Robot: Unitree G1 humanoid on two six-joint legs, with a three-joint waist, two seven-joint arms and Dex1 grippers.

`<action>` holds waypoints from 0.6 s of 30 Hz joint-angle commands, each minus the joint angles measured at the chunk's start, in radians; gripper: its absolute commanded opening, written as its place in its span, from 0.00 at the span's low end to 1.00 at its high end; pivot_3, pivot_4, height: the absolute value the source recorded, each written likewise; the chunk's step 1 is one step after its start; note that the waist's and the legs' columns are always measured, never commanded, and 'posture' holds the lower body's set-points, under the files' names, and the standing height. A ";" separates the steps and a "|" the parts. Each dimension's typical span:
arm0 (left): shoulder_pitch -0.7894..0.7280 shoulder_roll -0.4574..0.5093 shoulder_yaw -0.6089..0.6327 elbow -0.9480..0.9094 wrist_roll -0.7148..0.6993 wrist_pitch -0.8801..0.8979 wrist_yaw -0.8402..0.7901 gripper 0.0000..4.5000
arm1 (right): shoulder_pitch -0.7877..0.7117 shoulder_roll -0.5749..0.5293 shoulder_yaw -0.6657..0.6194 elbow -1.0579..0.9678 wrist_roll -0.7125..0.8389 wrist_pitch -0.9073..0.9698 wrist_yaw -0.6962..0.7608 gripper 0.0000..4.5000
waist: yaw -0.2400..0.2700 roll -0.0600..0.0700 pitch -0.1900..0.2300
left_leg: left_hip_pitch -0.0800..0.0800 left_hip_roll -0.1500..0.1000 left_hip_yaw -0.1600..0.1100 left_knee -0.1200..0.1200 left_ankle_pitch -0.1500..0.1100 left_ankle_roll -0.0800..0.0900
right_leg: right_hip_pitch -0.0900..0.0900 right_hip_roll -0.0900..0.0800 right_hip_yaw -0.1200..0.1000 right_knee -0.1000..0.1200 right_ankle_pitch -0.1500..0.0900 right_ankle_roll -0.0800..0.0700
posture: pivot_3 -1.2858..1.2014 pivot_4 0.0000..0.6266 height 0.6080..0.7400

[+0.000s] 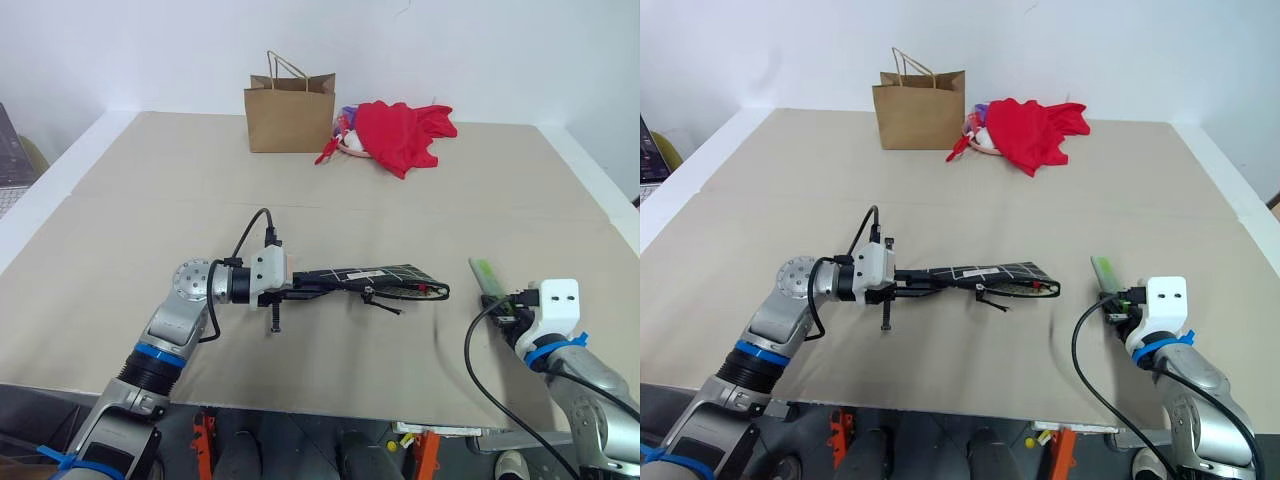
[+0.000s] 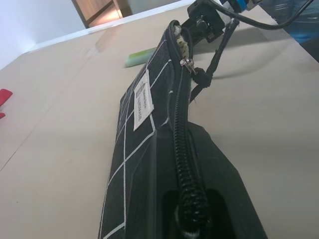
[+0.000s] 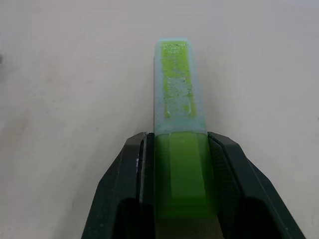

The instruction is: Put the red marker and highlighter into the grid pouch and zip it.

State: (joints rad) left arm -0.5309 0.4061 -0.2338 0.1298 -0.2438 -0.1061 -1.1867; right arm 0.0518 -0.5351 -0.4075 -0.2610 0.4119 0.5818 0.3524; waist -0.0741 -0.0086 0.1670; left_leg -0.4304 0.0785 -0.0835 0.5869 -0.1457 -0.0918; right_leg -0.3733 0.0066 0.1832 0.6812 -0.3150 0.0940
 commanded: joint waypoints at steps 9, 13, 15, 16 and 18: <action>-0.024 0.002 0.010 -0.015 -0.017 -0.020 -0.028 0.00 | -0.021 -0.421 -0.098 -0.168 0.318 -0.128 0.751 0.25 | -0.002 -0.001 0.002 | 0.000 0.000 0.000 -0.003 -0.001 0.002 | 0.000 0.000 0.000 0.000 -0.001 0.003 | 0.52 0.24 1.00; -0.029 -0.004 0.010 -0.018 -0.019 -0.021 -0.031 0.00 | 0.079 -0.532 -0.058 -0.196 0.286 -0.092 0.895 0.25 | 0.000 -0.002 0.003 | 0.000 0.000 0.000 -0.002 -0.001 0.002 | 0.000 0.000 0.000 -0.001 -0.002 0.003 | 0.52 0.24 1.00; -0.030 -0.006 0.010 -0.021 -0.020 -0.021 -0.029 0.00 | 0.075 -0.532 -0.051 -0.166 0.273 -0.099 0.883 0.25 | 0.000 -0.003 0.004 | 0.000 0.000 0.000 -0.002 -0.001 0.002 | 0.000 0.000 -0.001 -0.001 -0.002 0.003 | 0.52 0.24 1.00; -0.030 -0.008 0.010 -0.022 -0.020 -0.021 -0.029 0.00 | 0.080 -0.540 -0.045 -0.148 0.253 -0.113 0.898 0.25 | 0.000 -0.003 0.004 | 0.000 0.000 0.000 -0.001 -0.001 0.002 | 0.000 0.000 -0.001 -0.001 -0.002 0.003 | 0.52 0.24 1.00; -0.030 -0.010 0.010 -0.026 -0.020 -0.018 -0.027 0.00 | 0.070 -0.537 -0.036 -0.110 0.230 -0.114 0.889 0.25 | 0.000 -0.004 0.004 | 0.000 0.000 0.000 0.000 -0.001 0.001 | 0.001 0.000 -0.001 -0.001 -0.002 0.003 | 0.52 0.24 1.00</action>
State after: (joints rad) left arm -0.5396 0.4005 -0.2351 0.1309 -0.2451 -0.1114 -1.2127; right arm 0.1372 -1.0558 -0.4331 -0.3833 0.6518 0.4782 1.2396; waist -0.0740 -0.0121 0.1711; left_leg -0.4307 0.0783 -0.0833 0.5870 -0.1470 -0.0904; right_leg -0.3728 0.0062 0.1823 0.6804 -0.3165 0.0970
